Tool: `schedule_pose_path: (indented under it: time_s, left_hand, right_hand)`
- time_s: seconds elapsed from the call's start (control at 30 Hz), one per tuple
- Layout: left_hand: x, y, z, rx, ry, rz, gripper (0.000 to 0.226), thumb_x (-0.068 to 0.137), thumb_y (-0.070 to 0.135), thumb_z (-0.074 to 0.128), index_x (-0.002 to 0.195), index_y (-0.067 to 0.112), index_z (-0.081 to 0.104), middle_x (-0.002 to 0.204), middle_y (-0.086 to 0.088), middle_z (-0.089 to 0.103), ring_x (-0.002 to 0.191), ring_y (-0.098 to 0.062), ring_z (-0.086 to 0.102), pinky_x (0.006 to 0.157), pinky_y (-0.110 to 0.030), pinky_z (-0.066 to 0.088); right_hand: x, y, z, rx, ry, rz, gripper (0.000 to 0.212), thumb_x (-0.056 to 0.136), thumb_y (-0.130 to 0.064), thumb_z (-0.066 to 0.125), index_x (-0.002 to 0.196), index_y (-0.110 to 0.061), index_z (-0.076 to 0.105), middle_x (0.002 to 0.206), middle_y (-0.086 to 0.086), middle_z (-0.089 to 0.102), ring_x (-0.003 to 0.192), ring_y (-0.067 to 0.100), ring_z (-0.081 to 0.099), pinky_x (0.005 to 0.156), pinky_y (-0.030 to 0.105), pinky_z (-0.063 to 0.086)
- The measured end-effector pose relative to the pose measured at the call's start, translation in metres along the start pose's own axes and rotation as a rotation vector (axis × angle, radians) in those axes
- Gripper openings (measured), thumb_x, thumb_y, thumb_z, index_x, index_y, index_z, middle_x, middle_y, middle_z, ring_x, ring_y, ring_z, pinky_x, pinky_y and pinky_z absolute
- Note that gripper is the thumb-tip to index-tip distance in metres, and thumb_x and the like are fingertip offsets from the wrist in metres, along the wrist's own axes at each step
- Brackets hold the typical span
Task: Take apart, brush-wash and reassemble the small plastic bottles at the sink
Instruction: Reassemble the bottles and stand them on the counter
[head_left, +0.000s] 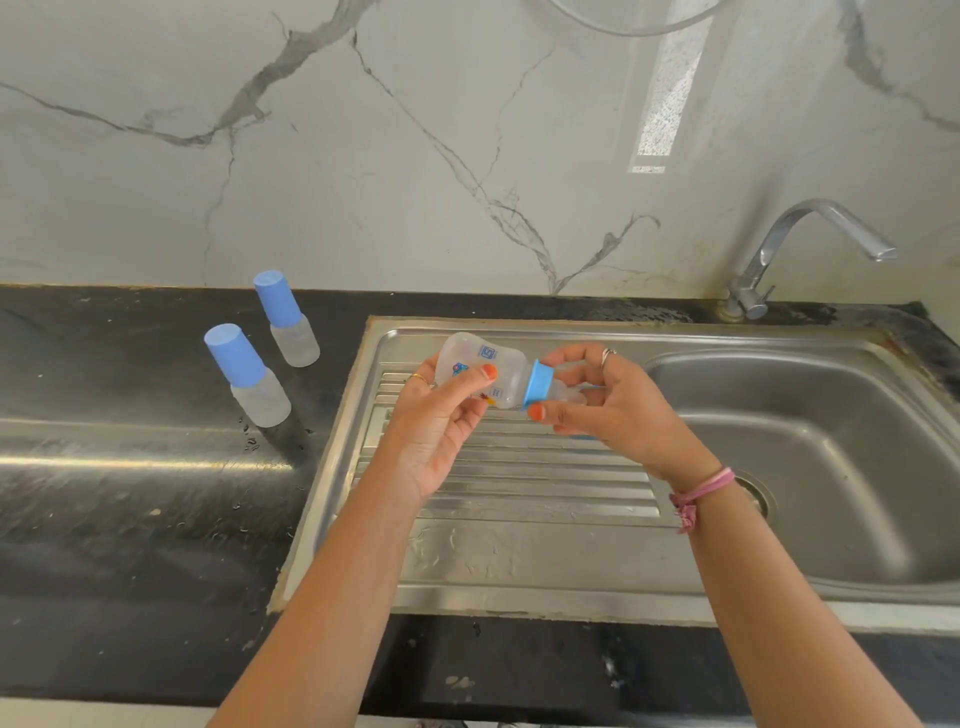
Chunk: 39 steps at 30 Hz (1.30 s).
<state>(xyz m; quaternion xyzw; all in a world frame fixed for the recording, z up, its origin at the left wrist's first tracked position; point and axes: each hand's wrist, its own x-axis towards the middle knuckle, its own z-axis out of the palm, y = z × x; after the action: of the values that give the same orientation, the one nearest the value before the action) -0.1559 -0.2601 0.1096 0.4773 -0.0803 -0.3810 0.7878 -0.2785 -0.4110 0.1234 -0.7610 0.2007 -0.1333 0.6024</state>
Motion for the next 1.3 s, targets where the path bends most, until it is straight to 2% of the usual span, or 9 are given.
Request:
schedule_pose_path:
  time_s: [0.13, 0.3, 0.4, 0.57, 0.7, 0.83, 1.0, 1.17, 1.3]
  left_hand:
    - [0.002, -0.001, -0.002, -0.011, -0.019, -0.013, 0.047, 0.068, 0.009, 0.075, 0.113, 0.016, 0.061, 0.101, -0.006, 0.07, 0.093, -0.015, 0.068, 0.08, -0.024, 0.056]
    - [0.004, -0.006, -0.006, -0.033, 0.008, -0.055, 0.031, 0.081, 0.001, 0.067, 0.108, 0.016, 0.061, 0.096, -0.005, 0.07, 0.09, -0.016, 0.068, 0.078, -0.026, 0.056]
    - [0.005, -0.008, -0.003, -0.071, 0.027, -0.1, 0.027, 0.085, 0.003, 0.064, 0.109, 0.011, 0.059, 0.098, -0.009, 0.066, 0.09, -0.021, 0.067, 0.08, -0.033, 0.058]
    - [0.013, -0.011, 0.011, -0.099, 0.199, -0.054, 0.057, 0.077, 0.025, 0.079, 0.126, 0.01, 0.053, 0.101, -0.011, 0.063, 0.088, -0.024, 0.068, 0.069, -0.037, 0.059]
    - [0.019, -0.021, 0.017, 0.069, 0.242, 0.004, 0.063, 0.076, 0.027, 0.081, 0.128, 0.013, 0.05, 0.119, -0.015, 0.061, 0.105, -0.025, 0.066, 0.066, -0.032, 0.058]
    - [0.022, -0.012, 0.011, 0.148, 0.084, 0.022, 0.051, 0.081, 0.015, 0.075, 0.126, 0.012, 0.05, 0.114, -0.01, 0.06, 0.099, -0.02, 0.064, 0.069, -0.029, 0.057]
    - [0.028, -0.001, 0.001, 0.107, -0.178, -0.044, 0.066, 0.074, 0.015, 0.076, 0.132, 0.002, 0.048, 0.116, -0.02, 0.06, 0.105, -0.028, 0.063, 0.077, -0.034, 0.059]
    - [0.03, -0.004, 0.002, 0.092, -0.153, -0.1, 0.036, 0.087, 0.008, 0.065, 0.121, 0.007, 0.054, 0.114, -0.018, 0.063, 0.101, -0.026, 0.064, 0.078, -0.034, 0.058]
    - [0.031, -0.012, 0.018, 0.123, 0.121, -0.059, 0.065, 0.076, 0.012, 0.08, 0.131, 0.02, 0.046, 0.118, -0.009, 0.055, 0.103, -0.024, 0.062, 0.066, -0.034, 0.058]
  right_hand:
    - [0.002, 0.004, 0.003, -0.043, -0.021, 0.036, 0.052, 0.068, -0.041, 0.075, 0.111, -0.014, 0.061, 0.092, 0.012, 0.073, 0.074, 0.02, 0.07, 0.082, 0.04, 0.058]
    - [0.005, 0.013, 0.012, -0.192, -0.047, 0.003, 0.027, 0.093, -0.035, 0.058, 0.112, -0.015, 0.058, 0.081, -0.002, 0.07, 0.075, 0.01, 0.066, 0.084, 0.036, 0.056]
    - [0.007, 0.016, 0.015, -0.457, 0.011, -0.058, 0.033, 0.095, -0.046, 0.049, 0.114, -0.02, 0.054, 0.086, -0.002, 0.069, 0.08, 0.01, 0.066, 0.078, 0.028, 0.053]
    - [0.003, 0.021, 0.024, -0.757, -0.043, -0.184, 0.071, 0.086, -0.056, 0.06, 0.142, -0.018, 0.04, 0.128, -0.005, 0.055, 0.099, 0.011, 0.06, 0.087, 0.024, 0.046]
    - [0.004, 0.02, 0.031, -1.088, 0.108, -0.214, 0.061, 0.091, -0.059, 0.05, 0.131, -0.013, 0.045, 0.106, 0.001, 0.063, 0.091, 0.02, 0.063, 0.073, 0.03, 0.045]
    - [0.012, 0.031, 0.025, -0.653, -0.052, -0.12, 0.052, 0.09, -0.057, 0.052, 0.096, -0.006, 0.055, 0.072, -0.001, 0.057, 0.064, 0.014, 0.055, 0.063, 0.035, 0.048]
    - [0.013, 0.03, 0.019, -0.049, -0.274, 0.058, 0.045, 0.087, -0.05, 0.053, 0.074, -0.007, 0.051, 0.064, 0.004, 0.05, 0.058, 0.013, 0.051, 0.075, 0.034, 0.054]
    - [0.012, 0.03, 0.02, -0.37, -0.218, 0.063, 0.055, 0.09, -0.059, 0.051, 0.077, -0.006, 0.057, 0.067, 0.007, 0.062, 0.061, 0.014, 0.06, 0.073, 0.029, 0.051]
    - [0.012, 0.032, 0.027, -0.747, 0.01, -0.074, 0.035, 0.087, -0.042, 0.064, 0.101, -0.01, 0.057, 0.082, -0.001, 0.06, 0.072, 0.015, 0.058, 0.064, 0.023, 0.046]
